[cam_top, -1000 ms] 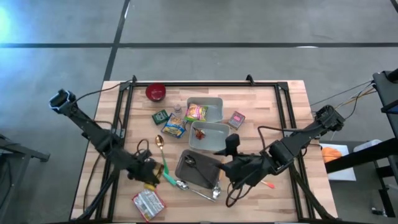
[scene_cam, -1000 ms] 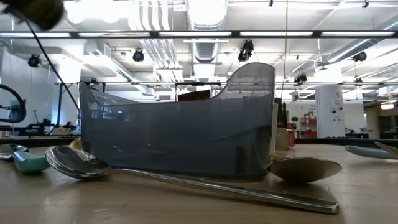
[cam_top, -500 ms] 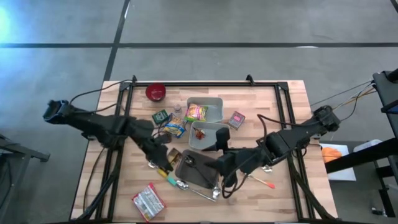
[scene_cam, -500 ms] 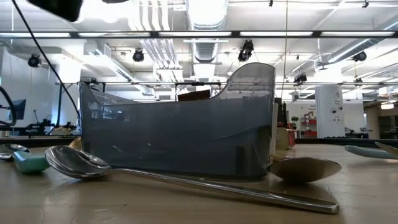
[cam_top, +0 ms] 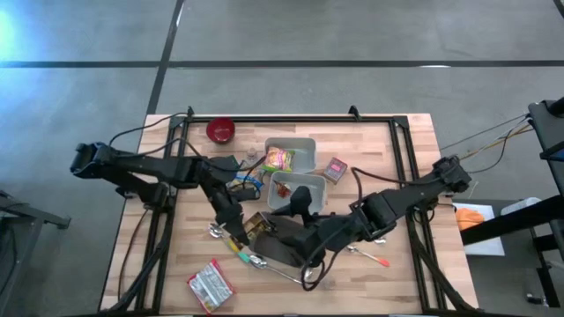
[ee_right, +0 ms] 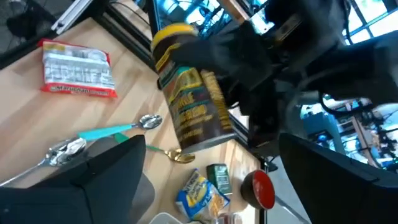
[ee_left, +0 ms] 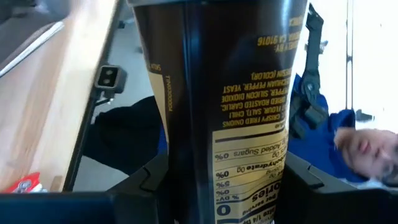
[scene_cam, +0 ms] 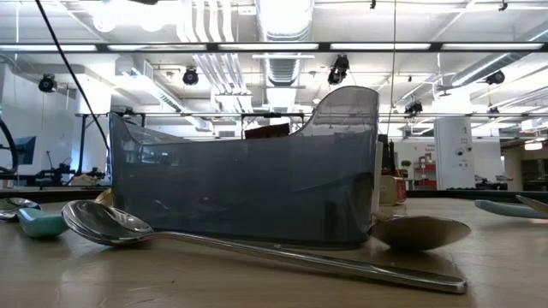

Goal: Pick & Place Food Item
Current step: Put the yellow seasoning bottle into the bottom gray bin

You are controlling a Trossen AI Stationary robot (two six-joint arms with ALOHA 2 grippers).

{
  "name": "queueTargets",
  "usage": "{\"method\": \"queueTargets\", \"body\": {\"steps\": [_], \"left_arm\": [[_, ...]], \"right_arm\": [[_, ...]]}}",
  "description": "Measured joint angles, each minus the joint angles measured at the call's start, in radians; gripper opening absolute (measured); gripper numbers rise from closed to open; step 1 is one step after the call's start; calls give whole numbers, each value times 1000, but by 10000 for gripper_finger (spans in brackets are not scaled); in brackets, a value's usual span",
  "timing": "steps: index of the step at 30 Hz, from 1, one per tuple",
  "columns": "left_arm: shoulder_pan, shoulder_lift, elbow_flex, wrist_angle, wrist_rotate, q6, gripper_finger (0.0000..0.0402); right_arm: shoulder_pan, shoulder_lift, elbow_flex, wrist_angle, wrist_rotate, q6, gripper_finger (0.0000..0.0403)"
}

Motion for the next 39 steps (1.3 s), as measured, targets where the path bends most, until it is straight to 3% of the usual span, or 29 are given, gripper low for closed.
{"method": "queueTargets", "body": {"steps": [5, 11, 15, 26, 31, 39], "left_arm": [[0, 20, 55, 2, 23, 163, 175], [-2, 15, 118, 2, 22, 421, 175], [-4, 7, 157, -2, 18, 491, 175], [-16, 10, 167, -21, 18, 551, 175], [-18, 10, 167, -22, 19, 566, 175], [-21, 10, 167, -22, 26, 569, 175]], "right_arm": [[-3, 50, 100, 4, -18, 49, 368], [-48, 86, 235, 7, -320, 210, 368], [-69, 100, 292, 11, -334, 228, 368], [-100, 102, 318, 44, -325, 232, 369], [-132, 102, 291, 43, -436, 311, 369], [-168, 101, 287, 45, -504, 341, 369]]}}
